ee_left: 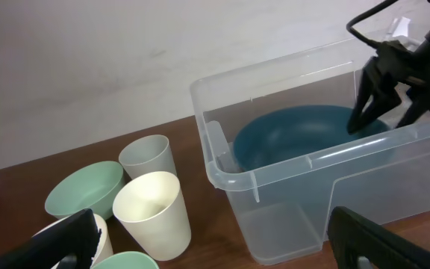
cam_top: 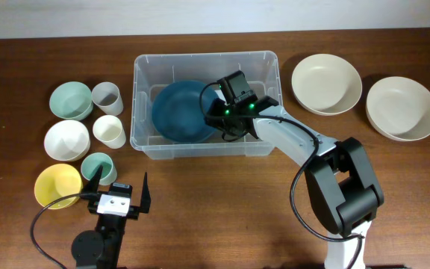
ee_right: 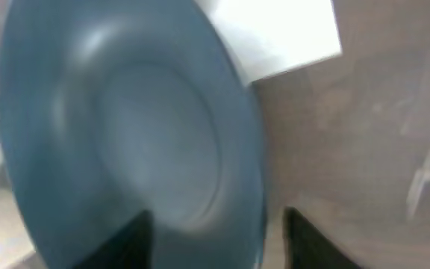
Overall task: Pack container
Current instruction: 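Lower the blue bowl into the container and open the right gripper, then move the right gripper to the cream bowl at the far right, then grip the cream bowl rim with the right gripper and lift, then carry the cream bowl over the container with the right gripper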
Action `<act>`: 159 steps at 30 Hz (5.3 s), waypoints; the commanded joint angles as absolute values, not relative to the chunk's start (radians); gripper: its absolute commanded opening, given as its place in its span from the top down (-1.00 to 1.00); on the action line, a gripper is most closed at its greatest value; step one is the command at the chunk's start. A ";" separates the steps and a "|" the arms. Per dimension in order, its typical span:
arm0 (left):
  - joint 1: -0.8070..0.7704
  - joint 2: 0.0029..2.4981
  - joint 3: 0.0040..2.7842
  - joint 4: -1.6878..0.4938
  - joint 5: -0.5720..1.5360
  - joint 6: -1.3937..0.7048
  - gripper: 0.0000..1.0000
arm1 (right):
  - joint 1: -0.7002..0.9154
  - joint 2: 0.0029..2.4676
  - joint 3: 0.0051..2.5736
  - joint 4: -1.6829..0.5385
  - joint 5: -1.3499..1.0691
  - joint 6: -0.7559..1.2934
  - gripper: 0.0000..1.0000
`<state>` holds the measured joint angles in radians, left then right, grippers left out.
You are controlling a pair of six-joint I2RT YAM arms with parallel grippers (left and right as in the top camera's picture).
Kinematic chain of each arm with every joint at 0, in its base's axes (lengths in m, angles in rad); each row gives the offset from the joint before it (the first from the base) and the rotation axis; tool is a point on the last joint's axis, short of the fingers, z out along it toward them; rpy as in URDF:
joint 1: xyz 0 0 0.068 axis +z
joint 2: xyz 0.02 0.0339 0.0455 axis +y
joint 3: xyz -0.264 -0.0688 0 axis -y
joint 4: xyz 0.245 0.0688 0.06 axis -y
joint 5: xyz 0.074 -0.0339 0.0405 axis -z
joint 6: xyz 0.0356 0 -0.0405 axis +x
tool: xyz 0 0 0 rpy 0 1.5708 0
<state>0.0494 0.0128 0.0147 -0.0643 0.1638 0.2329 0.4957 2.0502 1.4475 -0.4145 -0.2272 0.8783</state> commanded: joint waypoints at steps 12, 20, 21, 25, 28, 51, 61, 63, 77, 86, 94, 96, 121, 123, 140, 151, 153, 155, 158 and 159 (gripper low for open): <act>0.055 0.007 0.009 -0.065 0.160 0.241 -0.99 | 0.433 1.993 1.533 -0.495 -0.197 0.752 -0.63; 0.055 0.007 0.009 -0.065 0.160 0.241 -0.99 | 0.268 1.901 1.893 -0.806 -0.191 0.570 -0.73; 0.055 0.007 0.009 -0.065 0.160 0.241 -0.99 | 0.237 1.896 1.950 -0.853 -0.191 0.556 -0.75; 0.055 0.007 0.009 -0.065 0.160 0.241 -1.00 | 0.067 1.886 2.173 -1.082 -0.129 0.556 -0.91; 0.055 0.007 0.009 -0.065 0.160 0.241 -1.00 | -0.084 1.886 2.247 -1.213 -0.092 0.558 -0.98; 0.055 0.007 0.009 -0.065 0.160 0.241 -0.99 | -0.656 1.938 1.628 -1.022 -0.168 0.684 -0.98; 0.055 0.007 0.009 -0.065 0.160 0.241 -0.99 | -0.677 1.943 1.406 -0.760 -0.165 0.681 -0.98; 0.055 0.007 0.009 -0.065 0.160 0.241 -0.99 | -0.681 1.946 1.386 -0.727 -0.165 0.681 -0.98; 0.055 0.007 0.009 -0.065 0.160 0.241 -0.99 | -0.680 2.037 1.379 -0.603 -0.172 0.665 -0.82; 0.055 0.007 0.009 -0.065 0.160 0.241 -0.99 | -0.680 2.085 1.379 -0.551 -0.172 0.665 -0.31; 0.055 0.007 0.009 -0.065 0.160 0.241 -0.99 | -0.690 2.085 1.380 -0.515 -0.172 0.667 0.85; 0.055 0.007 0.009 -0.065 0.160 0.241 -1.00 | -0.703 2.085 1.382 -0.516 -0.173 0.667 0.92; 0.055 0.007 0.009 -0.065 0.160 0.241 -0.99 | -0.805 1.805 1.741 -0.863 -0.935 0.467 0.92; 0.055 0.007 0.009 -0.065 0.160 0.241 -0.99 | -0.723 1.757 1.741 -0.899 -0.931 0.425 0.92; 0.055 0.007 0.009 -0.065 0.160 0.241 -1.00 | 0.280 1.810 1.741 -0.817 -0.330 0.584 0.92; 0.055 0.007 0.009 -0.065 0.160 0.241 -0.99 | 0.406 2.046 1.741 -0.699 -0.328 0.667 0.92; 0.055 0.007 0.009 -0.065 0.160 0.241 -1.00 | 0.412 2.076 1.741 -0.688 -0.328 0.667 0.92; 0.055 0.007 0.009 -0.065 0.160 0.241 -0.99 | 0.414 2.095 1.741 -0.685 -0.328 0.667 0.92; 0.055 0.007 0.009 -0.065 0.160 0.241 -0.99 | 0.420 2.111 1.741 -0.683 -0.324 0.667 0.92; 0.055 0.007 0.009 -0.065 0.160 0.241 -0.99 | 0.421 2.113 1.741 -0.683 -0.324 0.667 0.92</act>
